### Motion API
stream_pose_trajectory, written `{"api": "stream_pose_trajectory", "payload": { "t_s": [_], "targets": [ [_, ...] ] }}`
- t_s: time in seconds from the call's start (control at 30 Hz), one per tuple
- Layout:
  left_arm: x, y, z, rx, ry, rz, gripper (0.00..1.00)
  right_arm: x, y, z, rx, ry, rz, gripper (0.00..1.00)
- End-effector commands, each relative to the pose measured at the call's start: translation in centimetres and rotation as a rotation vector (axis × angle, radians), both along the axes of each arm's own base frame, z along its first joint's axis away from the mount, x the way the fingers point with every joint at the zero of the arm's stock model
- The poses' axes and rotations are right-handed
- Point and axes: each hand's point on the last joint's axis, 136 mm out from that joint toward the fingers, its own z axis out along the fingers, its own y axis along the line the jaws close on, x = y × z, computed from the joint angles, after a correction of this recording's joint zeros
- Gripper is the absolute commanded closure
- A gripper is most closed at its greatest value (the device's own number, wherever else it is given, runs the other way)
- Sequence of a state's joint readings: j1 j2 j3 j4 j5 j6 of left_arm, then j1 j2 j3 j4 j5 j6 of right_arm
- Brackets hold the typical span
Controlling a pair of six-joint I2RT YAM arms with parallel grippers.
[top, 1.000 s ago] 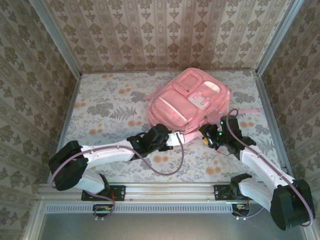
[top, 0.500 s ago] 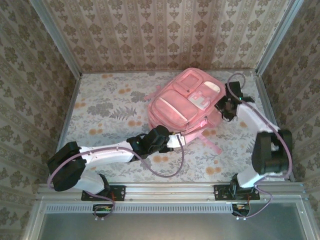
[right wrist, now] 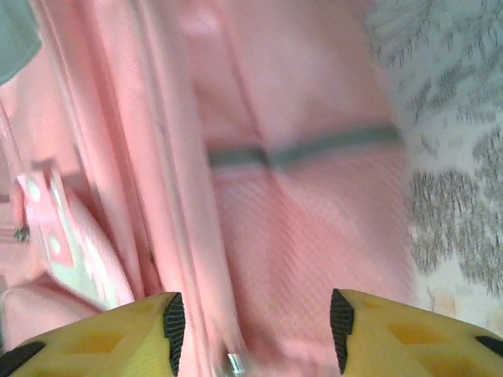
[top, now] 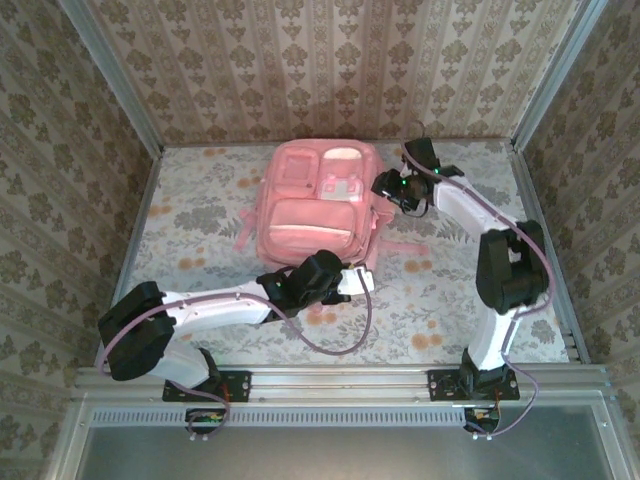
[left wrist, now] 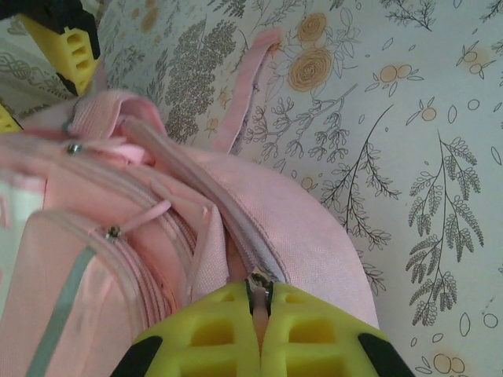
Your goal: Pack the student bag
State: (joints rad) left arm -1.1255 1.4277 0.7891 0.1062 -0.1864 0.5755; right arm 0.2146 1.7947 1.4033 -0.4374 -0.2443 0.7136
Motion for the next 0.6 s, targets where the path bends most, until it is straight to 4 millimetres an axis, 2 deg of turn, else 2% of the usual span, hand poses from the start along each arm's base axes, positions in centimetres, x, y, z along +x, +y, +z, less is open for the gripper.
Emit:
{"api": "stream_pose_trajectory", "payload": {
  "t_s": [0.0,0.07,0.13,0.27,0.37,0.57],
  "targets": [
    [0.4,-1.2,2.4,-0.090,-0.010,-0.005,1.00,-3.2,-2.3,0.9,0.095,0.013,-0.116,0.51],
    [0.4,-1.0,2.2,-0.091,-0.007,-0.003,1.00,-5.7,-1.6,0.2,0.182,0.049,-0.133,0.53],
    [0.4,-0.9,2.1,-0.088,-0.003,-0.004,1.00,-8.1,-0.2,-0.9,0.285,0.071,-0.136,0.54],
    [0.2,-0.8,1.9,-0.084,0.004,-0.007,1.00,-11.7,2.7,-2.7,0.361,0.120,-0.083,0.51],
    [0.1,-0.8,1.7,-0.080,0.008,-0.007,1.00,-13.0,4.6,-3.0,0.405,0.120,-0.044,0.50],
    [0.0,-0.8,1.6,-0.079,0.017,-0.001,1.00,-13.6,7.1,-3.5,0.430,0.128,0.019,0.50]
  ]
}}
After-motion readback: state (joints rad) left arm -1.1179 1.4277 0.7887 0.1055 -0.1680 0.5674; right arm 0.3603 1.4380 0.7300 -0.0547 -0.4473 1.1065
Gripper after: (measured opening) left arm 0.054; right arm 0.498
